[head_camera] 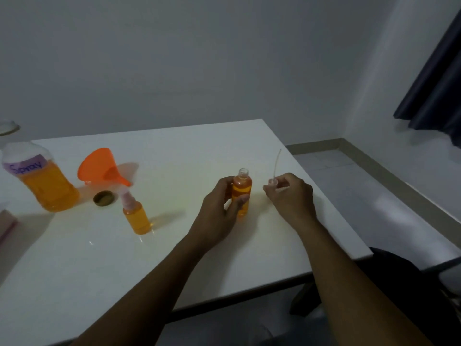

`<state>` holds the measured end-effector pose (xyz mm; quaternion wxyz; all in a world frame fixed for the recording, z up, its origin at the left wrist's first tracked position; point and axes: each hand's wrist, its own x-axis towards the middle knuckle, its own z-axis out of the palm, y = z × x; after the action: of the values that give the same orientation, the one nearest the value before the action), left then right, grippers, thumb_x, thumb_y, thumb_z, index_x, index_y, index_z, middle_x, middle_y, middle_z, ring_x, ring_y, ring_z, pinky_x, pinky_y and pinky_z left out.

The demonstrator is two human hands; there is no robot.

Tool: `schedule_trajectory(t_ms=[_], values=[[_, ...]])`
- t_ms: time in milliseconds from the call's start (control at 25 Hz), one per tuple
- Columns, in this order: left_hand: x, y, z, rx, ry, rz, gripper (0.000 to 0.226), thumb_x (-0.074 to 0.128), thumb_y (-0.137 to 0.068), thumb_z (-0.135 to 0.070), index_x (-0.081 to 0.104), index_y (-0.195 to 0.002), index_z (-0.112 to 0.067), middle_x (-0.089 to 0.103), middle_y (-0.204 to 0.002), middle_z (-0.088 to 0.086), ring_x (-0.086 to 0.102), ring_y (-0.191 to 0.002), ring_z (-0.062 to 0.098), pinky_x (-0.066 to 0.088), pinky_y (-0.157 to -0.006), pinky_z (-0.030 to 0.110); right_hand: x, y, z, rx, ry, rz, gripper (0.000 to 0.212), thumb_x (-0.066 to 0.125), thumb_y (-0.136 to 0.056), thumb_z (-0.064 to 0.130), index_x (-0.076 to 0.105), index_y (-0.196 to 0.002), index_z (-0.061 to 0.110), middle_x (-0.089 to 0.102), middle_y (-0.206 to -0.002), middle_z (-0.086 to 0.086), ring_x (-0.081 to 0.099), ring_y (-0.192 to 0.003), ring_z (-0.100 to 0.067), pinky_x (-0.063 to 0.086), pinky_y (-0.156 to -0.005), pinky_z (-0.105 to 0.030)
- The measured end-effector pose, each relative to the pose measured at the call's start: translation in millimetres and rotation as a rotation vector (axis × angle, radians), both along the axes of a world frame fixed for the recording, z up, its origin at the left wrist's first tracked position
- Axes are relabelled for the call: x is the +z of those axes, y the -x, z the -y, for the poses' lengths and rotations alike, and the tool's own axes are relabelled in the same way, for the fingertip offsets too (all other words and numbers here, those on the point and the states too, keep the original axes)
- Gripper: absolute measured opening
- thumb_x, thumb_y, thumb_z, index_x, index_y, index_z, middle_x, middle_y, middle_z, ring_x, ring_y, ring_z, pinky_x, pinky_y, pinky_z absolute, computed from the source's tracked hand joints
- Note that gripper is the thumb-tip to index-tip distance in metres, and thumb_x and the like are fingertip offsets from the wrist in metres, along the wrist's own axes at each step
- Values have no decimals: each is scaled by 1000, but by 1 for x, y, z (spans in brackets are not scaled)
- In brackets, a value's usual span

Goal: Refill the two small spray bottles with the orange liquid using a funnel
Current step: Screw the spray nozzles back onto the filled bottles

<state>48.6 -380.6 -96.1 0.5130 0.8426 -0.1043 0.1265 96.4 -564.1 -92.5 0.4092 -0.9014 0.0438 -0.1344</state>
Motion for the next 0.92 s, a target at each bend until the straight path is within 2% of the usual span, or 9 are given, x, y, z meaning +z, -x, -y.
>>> schedule_trajectory(t_ms=[80,160,280,400,520,640,800,920], values=[[4,11,-17,13,18,3,41,60,-89,-40,47,-125,-26,59,-123,-6,61,-107,11,55,-87,27,10,5,-3,113,-67,48,17,72,-87,35,66,-91,19,72,-88,10,68,-77,-3,48,-58,-17],[6,23,-38,42,2,1,49,58,-85,-49,46,-127,-27,57,-124,-5,61,-105,11,56,-83,27,21,16,-10,286,-101,108,14,73,-87,34,72,-91,20,75,-83,13,70,-76,-1,53,-64,-16],[4,41,-65,86,-63,-13,58,55,-83,-55,46,-131,-26,56,-127,-3,61,-105,14,58,-83,31,33,29,-18,439,-167,189,21,77,-86,28,78,-105,19,76,-89,8,71,-83,-6,55,-71,-17],[0,55,-82,129,-62,-8,55,57,-82,-55,47,-130,-29,57,-123,-5,61,-104,11,58,-82,32,40,36,-18,448,-137,291,26,76,-87,23,77,-113,19,70,-92,3,67,-85,-10,49,-69,-10],[0,61,-88,181,-38,-14,49,59,-81,-52,47,-125,-34,56,-119,-8,61,-102,10,57,-80,29,44,41,-15,428,-67,340,28,75,-87,21,76,-115,22,66,-98,4,65,-87,-8,49,-70,-9],[2,62,-95,182,-34,13,50,61,-81,-49,49,-126,-31,57,-118,-8,62,-101,10,57,-80,30,46,41,-16,412,23,381,28,73,-87,23,74,-115,21,65,-101,2,63,-87,-4,49,-70,-7],[3,64,-98,179,-80,21,52,59,-80,-52,48,-126,-31,55,-120,-11,60,-103,11,54,-82,23,50,40,-21,421,73,419,28,73,-87,23,74,-115,20,64,-101,1,63,-87,-4,50,-69,-7],[3,64,-97,179,-127,39,48,59,-81,-52,47,-124,-35,54,-117,-11,59,-101,9,53,-82,24,52,40,-25,421,98,446,28,75,-87,20,74,-114,20,62,-101,2,61,-87,-2,52,-69,-9]])
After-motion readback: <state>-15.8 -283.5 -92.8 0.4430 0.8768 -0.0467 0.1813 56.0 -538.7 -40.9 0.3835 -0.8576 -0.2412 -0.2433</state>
